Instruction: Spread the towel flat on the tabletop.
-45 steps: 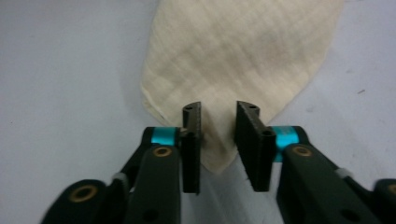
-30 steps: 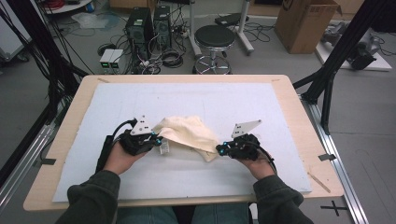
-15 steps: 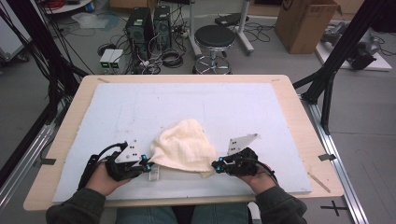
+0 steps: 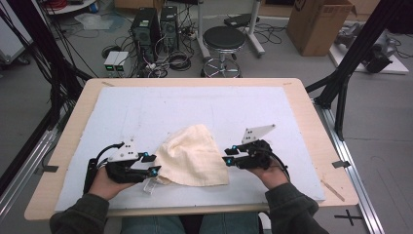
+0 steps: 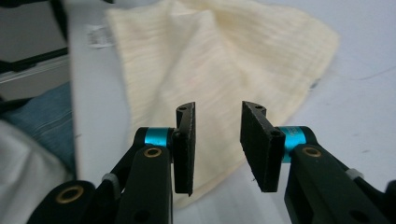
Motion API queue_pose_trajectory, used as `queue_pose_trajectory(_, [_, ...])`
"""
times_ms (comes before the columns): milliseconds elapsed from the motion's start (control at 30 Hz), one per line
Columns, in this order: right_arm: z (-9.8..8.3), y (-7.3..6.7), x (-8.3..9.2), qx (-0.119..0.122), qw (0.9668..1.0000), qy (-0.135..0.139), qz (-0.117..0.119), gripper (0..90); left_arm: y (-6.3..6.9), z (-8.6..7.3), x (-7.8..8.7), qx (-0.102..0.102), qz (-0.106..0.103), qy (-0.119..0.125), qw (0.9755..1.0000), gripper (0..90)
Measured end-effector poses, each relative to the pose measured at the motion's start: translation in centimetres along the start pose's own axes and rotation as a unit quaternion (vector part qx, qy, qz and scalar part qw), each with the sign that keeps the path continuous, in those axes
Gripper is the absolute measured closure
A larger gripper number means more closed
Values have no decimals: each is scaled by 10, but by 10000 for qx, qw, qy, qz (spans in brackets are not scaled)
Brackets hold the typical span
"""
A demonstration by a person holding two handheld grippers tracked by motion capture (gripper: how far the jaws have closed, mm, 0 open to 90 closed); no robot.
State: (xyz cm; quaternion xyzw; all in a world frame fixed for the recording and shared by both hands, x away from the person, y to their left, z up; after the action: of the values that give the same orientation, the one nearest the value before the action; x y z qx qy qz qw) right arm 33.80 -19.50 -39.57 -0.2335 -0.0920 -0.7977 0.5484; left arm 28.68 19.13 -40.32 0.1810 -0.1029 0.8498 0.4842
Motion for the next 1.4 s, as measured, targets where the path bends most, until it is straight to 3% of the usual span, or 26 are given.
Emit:
queue_pose_trajectory(100, [2,11,-8,-131,9999,7,-101,645,-4,-1,-8,89,-26,-53,9999,551])
queue_pose_trajectory(200, [3,33,-31,-308,9987,-208,-336,609,-6,-7,-24,109,-100,-405,9991,544])
queue_pose_trajectory(267, [-1,42,-43,-458,9976,-369,-366,606,-5,-13,-31,64,-117,-707,9974,569])
queue_pose_trajectory(300, [-3,45,-49,-484,9973,-414,-374,600,-5,-13,-31,64,-117,-707,9974,583])
queue_pose_trajectory(333, [-5,48,-53,-523,9968,-451,-399,599,-3,-16,-35,-7,-101,-957,9954,592])
queue_pose_trajectory(467, [-11,56,-65,-694,9947,-625,-430,622,-1,-19,-39,-90,-91,-1134,9935,652])
queue_pose_trajectory(533, [-12,57,-67,-735,9945,-641,-390,638,-2,-20,-40,-133,-82,-1188,9928,680])
queue_pose_trajectory(567, [-13,57,-68,-760,9945,-608,-382,709,-2,-20,-40,-132,-46,-1190,9928,723])
queue_pose_trajectory(600, [-13,57,-69,-765,9951,-570,-269,737,-4,-24,-38,29,-7,-1021,9948,740])
queue_pose_trajectory(667, [-13,56,-70,-785,9948,-618,-214,754,-6,-26,-37,140,-3,-936,9955,761])
queue_pose_trajectory(700, [-12,54,-71,-700,9952,-658,-165,849,-8,-28,-35,273,-8,-906,9955,795])
queue_pose_trajectory(800, [-9,52,-72,-612,9951,-772,-75,877,-8,-28,-35,181,11,-934,9955,809])
queue_pose_trajectory(900, [2,52,-69,-449,9955,-824,-141,881,-5,-27,-34,163,-45,-921,9956,834])
queue_pose_trajectory(1133, [35,69,-63,-219,9935,-878,-689,881,-1,-27,-31,83,-199,-905,9957,844])
queue_pose_trajectory(1200, [40,73,-63,-213,9935,-832,-752,881,-1,-27,-31,91,-210,-905,9956,844])
queue_pose_trajectory(1333, [63,94,-72,-95,9878,-770,-1349,878,-1,-27,-32,45,-243,-934,9953,844])
queue_pose_trajectory(1400, [69,100,-74,-128,9855,-587,-1590,804,-1,-27,-31,31,-256,-917,9955,842])
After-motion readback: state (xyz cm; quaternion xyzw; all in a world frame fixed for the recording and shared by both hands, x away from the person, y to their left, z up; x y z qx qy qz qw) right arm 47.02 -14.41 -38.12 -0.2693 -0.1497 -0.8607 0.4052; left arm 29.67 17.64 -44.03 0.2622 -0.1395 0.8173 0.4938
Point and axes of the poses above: each handheld gripper's, and its own axes: x roughly backward along the jaws, z roughly out of its top, y roughly to its right, the point moved 1 cm from there along -x, roughly forward along the jaws, and after that the axes turned 9 degrees about y, right-handed, at the moved point
